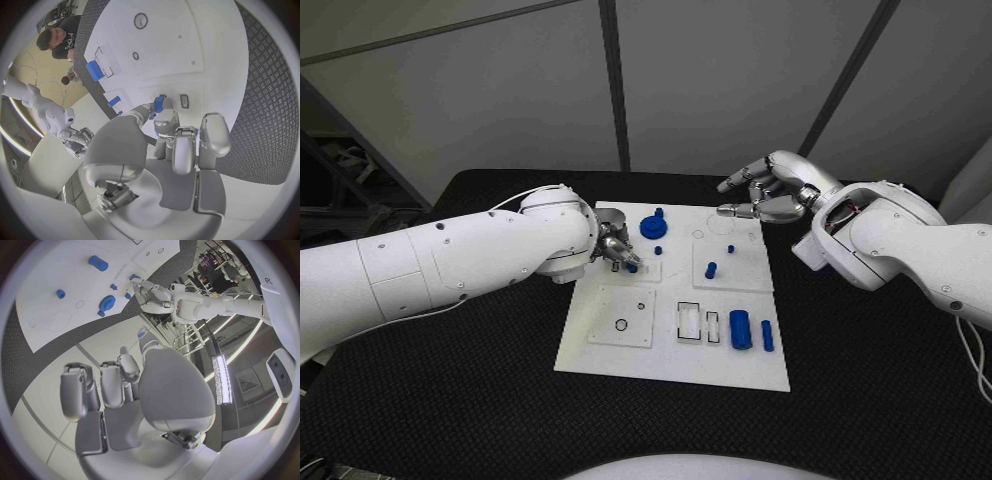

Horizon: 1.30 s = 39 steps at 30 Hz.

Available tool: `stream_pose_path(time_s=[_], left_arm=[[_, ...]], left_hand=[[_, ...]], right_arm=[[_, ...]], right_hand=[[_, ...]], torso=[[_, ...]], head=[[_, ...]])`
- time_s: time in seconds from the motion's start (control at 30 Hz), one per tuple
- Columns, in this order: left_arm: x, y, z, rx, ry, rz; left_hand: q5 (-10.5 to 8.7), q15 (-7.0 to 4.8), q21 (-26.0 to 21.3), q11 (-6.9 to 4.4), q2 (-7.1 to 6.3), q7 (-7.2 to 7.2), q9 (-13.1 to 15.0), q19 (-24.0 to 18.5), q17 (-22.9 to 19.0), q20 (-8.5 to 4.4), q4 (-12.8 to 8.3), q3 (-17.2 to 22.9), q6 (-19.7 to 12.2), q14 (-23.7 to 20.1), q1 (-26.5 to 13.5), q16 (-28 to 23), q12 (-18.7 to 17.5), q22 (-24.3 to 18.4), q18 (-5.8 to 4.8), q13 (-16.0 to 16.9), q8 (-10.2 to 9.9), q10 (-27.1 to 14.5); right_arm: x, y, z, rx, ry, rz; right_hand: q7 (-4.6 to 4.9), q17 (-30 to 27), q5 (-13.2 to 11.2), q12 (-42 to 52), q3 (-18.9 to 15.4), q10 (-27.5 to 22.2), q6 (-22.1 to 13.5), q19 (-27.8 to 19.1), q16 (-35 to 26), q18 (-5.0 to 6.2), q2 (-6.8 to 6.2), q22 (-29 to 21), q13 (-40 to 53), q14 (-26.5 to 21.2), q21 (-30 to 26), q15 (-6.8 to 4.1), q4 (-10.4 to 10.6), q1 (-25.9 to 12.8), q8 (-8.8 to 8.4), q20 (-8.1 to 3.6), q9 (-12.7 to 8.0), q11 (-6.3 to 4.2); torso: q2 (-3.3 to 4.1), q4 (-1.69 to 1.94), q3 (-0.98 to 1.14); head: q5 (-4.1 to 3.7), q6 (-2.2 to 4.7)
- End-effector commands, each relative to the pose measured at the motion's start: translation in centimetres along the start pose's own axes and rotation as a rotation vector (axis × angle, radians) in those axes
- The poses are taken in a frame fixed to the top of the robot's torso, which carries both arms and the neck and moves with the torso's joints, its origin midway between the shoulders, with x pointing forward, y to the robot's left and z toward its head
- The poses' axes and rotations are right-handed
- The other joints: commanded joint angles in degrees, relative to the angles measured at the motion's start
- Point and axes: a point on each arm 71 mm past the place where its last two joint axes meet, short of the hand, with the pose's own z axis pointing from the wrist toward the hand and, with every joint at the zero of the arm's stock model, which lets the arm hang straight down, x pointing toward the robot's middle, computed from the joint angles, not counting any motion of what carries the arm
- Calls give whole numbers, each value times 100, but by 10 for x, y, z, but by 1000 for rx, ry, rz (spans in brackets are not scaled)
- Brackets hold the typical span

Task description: Assemble the parts on the task board

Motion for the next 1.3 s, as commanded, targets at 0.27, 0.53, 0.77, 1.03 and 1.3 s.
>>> stream_pose_path(time_s=[0.27, 0.53, 0.77, 1.03, 1.3], left_arm=[[5, 0, 1, -10, 14, 13], [5, -2, 1, -3, -5, 15], [5, -3, 1, 2, -9, 15], [5, -5, 3, 1, 1, 12], [6, -3, 4, -8, 21, 15]], left_hand=[[879, -21, 107, -22, -73, -22, 150, 105, 1298, -2, -562, 652, 144, 552, 201, 75, 210, 142, 156, 98, 11, 349], [963, -21, 157, -33, -84, -32, 191, 157, 1326, -2, -601, 685, 182, 559, 207, 98, 331, 228, 139, 153, 24, 382], [972, -19, 155, -33, -81, -33, 204, 153, 1320, -1, -593, 686, 195, 558, 184, 94, 336, 225, 140, 157, 27, 390], [605, -25, 149, -44, -26, -65, 274, 144, 1313, 1, -440, 609, 218, 556, -11, 90, 322, 231, 142, 169, 11, 397], [-528, -42, 138, -74, 9, -113, 314, 147, 1324, -13, -60, 336, 280, 558, -292, 101, 345, 252, 141, 215, -51, 396]], right_arm=[[0, 2, 0, -10, -2, -2], [0, 3, 0, -10, -2, -2], [-1, 3, 0, -10, -2, -2], [-1, 2, 0, -8, -2, -2], [-1, 2, -1, -7, -1, -2]], right_hand=[[-7, 0, -23, 36, -3, 35, 49, 124, -25, 68, 12, 782, 6, 195, -37, -27, 27, -52, -22, -43, -9, 8], [-7, 0, -23, 36, -3, 35, 49, 124, -25, 68, 12, 782, 6, 195, -37, -27, 27, -52, -22, -43, -9, 8], [-7, -2, -20, 35, -5, 35, 51, 122, -27, 70, 12, 778, 4, 195, -41, -27, 33, -56, -23, -43, -9, 7], [-7, -2, -20, 35, -5, 35, 51, 122, -27, 70, 12, 778, 4, 195, -41, -27, 33, -56, -23, -43, -9, 7], [-7, -2, -20, 35, -5, 35, 51, 122, -27, 70, 12, 778, 4, 195, -41, -27, 33, -56, -23, -43, -9, 7]], torso=[[4, -7, 1], [1, -2, 2], [2, -5, 2], [5, -8, 5], [6, 0, 4]], head=[[16, 6], [3, 11], [-4, 23], [-17, 26], [-27, 9]])
